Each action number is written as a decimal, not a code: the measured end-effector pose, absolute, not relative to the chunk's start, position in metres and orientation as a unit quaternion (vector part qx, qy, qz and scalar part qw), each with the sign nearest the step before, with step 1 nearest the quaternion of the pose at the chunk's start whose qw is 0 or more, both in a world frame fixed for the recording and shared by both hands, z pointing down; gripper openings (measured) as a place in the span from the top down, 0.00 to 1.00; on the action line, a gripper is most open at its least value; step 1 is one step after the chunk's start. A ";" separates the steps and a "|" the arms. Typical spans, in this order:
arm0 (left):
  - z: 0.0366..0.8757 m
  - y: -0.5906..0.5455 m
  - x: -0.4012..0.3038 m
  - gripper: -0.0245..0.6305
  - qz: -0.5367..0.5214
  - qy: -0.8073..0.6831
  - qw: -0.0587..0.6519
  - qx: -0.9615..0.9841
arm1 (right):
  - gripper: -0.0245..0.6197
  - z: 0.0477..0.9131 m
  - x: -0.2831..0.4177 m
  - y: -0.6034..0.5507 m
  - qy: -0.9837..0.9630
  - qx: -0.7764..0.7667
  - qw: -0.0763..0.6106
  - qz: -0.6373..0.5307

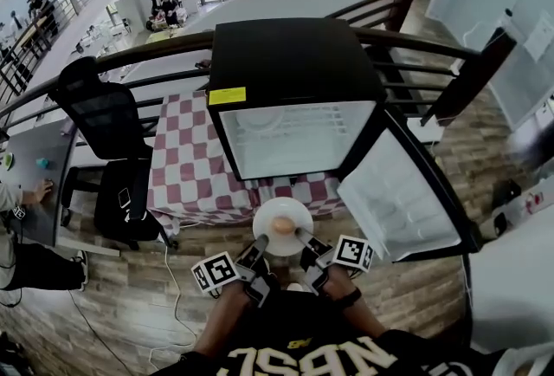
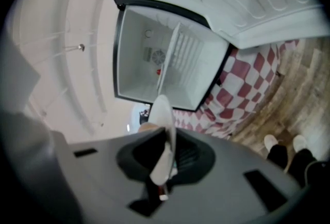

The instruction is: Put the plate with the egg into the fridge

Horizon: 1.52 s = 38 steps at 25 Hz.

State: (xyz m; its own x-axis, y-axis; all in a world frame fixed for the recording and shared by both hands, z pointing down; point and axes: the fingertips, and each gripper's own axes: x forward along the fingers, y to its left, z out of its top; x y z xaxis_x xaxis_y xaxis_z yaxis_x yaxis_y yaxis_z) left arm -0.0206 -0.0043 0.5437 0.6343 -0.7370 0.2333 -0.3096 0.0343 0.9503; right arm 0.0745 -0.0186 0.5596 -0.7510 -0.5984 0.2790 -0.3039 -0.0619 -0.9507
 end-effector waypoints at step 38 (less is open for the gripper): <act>0.707 -0.165 -0.053 0.89 -0.075 -0.432 0.620 0.650 | 0.86 0.709 0.038 -0.181 0.753 -0.389 0.009 -0.531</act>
State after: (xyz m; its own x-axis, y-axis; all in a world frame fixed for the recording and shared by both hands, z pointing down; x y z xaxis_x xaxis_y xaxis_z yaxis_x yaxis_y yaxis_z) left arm -0.0530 -0.1651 0.7074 0.6158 -0.6546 0.4386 -0.4688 0.1431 0.8717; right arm 0.0384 -0.1812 0.7093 -0.6969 -0.5951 0.4003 -0.5765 0.1327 -0.8062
